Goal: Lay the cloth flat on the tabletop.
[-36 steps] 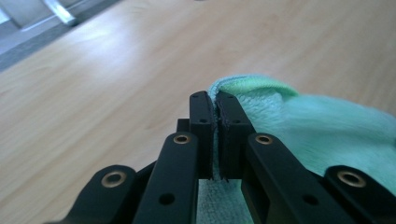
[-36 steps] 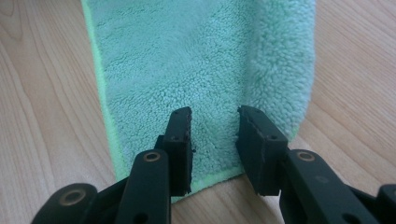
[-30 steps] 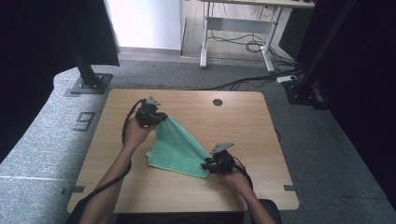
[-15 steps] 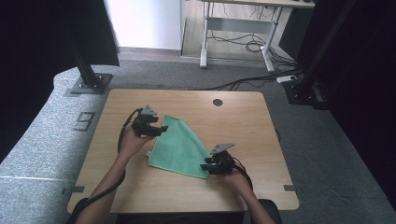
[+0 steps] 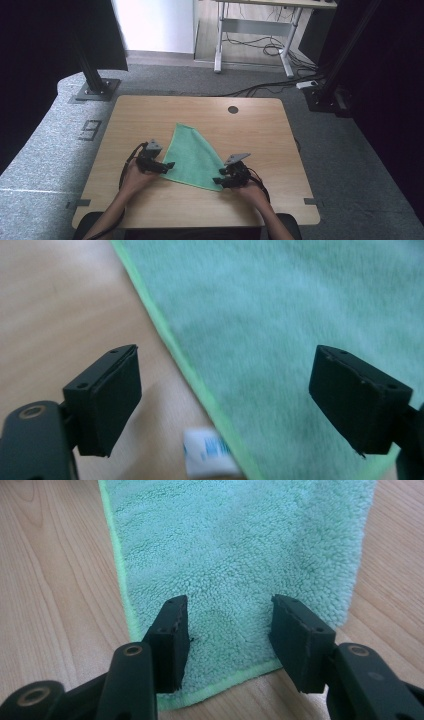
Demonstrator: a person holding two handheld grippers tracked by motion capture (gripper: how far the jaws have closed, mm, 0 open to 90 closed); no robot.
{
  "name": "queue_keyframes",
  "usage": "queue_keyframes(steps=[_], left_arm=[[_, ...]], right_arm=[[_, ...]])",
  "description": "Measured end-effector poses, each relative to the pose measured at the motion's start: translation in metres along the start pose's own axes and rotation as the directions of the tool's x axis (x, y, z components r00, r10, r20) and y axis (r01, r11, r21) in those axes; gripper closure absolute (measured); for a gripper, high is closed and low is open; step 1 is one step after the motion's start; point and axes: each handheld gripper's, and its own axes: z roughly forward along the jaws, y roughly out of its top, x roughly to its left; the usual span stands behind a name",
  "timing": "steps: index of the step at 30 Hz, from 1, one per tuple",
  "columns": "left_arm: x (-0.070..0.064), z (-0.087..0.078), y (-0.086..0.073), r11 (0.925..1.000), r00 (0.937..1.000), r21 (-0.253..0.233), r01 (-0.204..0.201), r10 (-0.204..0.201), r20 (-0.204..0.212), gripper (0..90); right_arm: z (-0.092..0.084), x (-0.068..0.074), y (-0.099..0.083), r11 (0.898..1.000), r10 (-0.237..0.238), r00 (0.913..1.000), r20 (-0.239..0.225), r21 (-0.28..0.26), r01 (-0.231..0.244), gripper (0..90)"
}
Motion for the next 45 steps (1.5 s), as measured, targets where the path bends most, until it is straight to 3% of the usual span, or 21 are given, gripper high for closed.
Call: queue_keyframes(steps=[2,9,15,19,22,28,30,34,36,45], left_arm=[[-0.003,0.002,-0.005,0.9996,0.9995,0.028,-0.006,0.007,-0.030,11.4],[-0.009,-0.001,-0.013,0.9995,0.9980,-0.008,0.032,-0.032,-0.054,14.1],[-0.015,-0.004,-0.017,0.9988,0.9963,-0.009,0.049,-0.049,-0.070,14.1],[-0.016,-0.007,-0.013,0.9987,0.9969,0.019,0.047,-0.046,-0.065,16.0],[-0.018,-0.012,-0.013,0.9988,0.9967,0.003,0.049,-0.048,-0.065,15.7],[-0.020,-0.015,-0.017,0.9995,0.9943,0.016,0.029,-0.027,-0.103,15.8],[-0.019,-0.014,-0.020,0.9994,0.9936,0.025,0.025,-0.022,-0.111,15.8],[-0.015,-0.013,-0.022,0.9985,0.9954,0.013,0.054,-0.053,-0.081,15.5],[-0.013,-0.012,-0.024,0.9986,0.9960,-0.001,0.054,-0.054,-0.072,14.6],[-0.012,-0.012,-0.026,0.9989,0.9968,-0.009,0.046,-0.047,-0.065,14.3]], right_arm=[[0.001,0.001,0.001,1.000,-0.003,1.0000,0.000,0.003,0.003,46.0],[0.001,0.002,0.001,1.000,-0.021,0.9997,-0.013,0.009,0.021,38.7],[0.003,0.003,0.009,0.999,-0.035,0.9993,0.015,0.039,0.034,29.2],[-0.002,-0.003,0.019,1.000,-0.023,0.9990,0.038,0.015,0.022,27.0],[-0.006,-0.008,0.028,1.000,-0.019,0.9983,0.056,-0.010,0.020,23.7],[-0.005,-0.024,0.052,1.000,-0.008,0.9966,0.082,-0.026,0.011,16.2],[-0.002,-0.028,0.061,1.000,-0.012,0.9955,0.094,-0.018,0.014,16.7],[0.006,-0.039,0.076,1.000,-0.002,0.9915,0.130,-0.006,0.002,24.7],[0.011,-0.044,0.083,1.000,-0.020,0.9901,0.139,0.012,0.018,29.1],[0.048,-0.057,0.098,0.999,-0.008,0.9923,0.123,0.041,0.003,46.9]])
